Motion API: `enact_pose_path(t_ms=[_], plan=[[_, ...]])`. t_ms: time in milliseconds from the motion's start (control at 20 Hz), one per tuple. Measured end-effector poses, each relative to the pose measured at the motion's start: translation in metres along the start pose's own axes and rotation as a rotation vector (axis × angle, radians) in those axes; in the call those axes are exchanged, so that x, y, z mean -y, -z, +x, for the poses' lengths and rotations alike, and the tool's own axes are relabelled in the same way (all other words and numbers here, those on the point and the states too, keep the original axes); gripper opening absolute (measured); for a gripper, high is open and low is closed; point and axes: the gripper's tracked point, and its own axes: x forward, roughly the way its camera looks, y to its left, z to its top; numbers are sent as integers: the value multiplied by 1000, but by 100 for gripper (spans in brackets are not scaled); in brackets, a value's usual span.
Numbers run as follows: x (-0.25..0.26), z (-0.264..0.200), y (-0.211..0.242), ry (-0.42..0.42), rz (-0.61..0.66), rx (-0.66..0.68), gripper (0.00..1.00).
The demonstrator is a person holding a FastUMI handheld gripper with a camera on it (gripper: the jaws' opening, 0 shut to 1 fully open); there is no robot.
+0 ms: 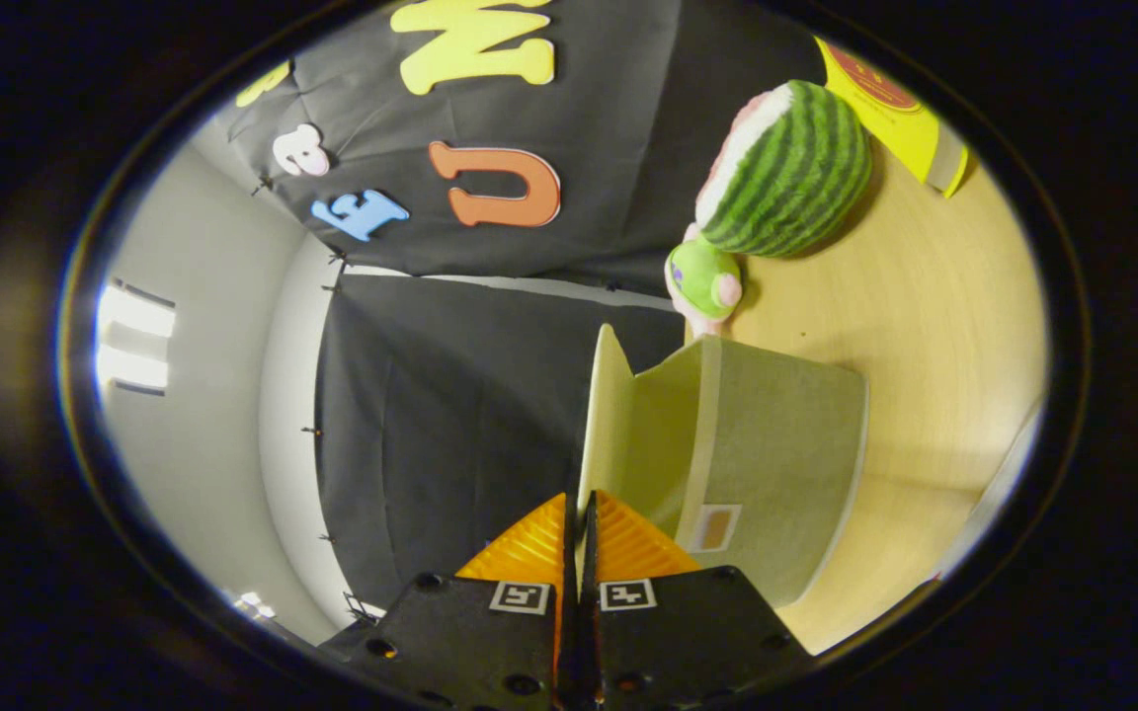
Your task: Open the storage box then place both shoes into the box .Put the left shoe in first, then the right shoe, with the right side of both shoes facing outward in a uniform manner.
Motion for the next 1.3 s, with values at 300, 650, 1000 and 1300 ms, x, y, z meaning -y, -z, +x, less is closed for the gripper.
enact_pose_path(t_ms=[300, 650, 1000, 1300], plan=[[-48, 28, 15, 46, -61, 6, 5], [-101, 92, 38, 173, -163, 63, 5], [-124, 163, 43, 345, -272, 219, 5], [-116, 220, 66, 452, -347, 183, 6]])
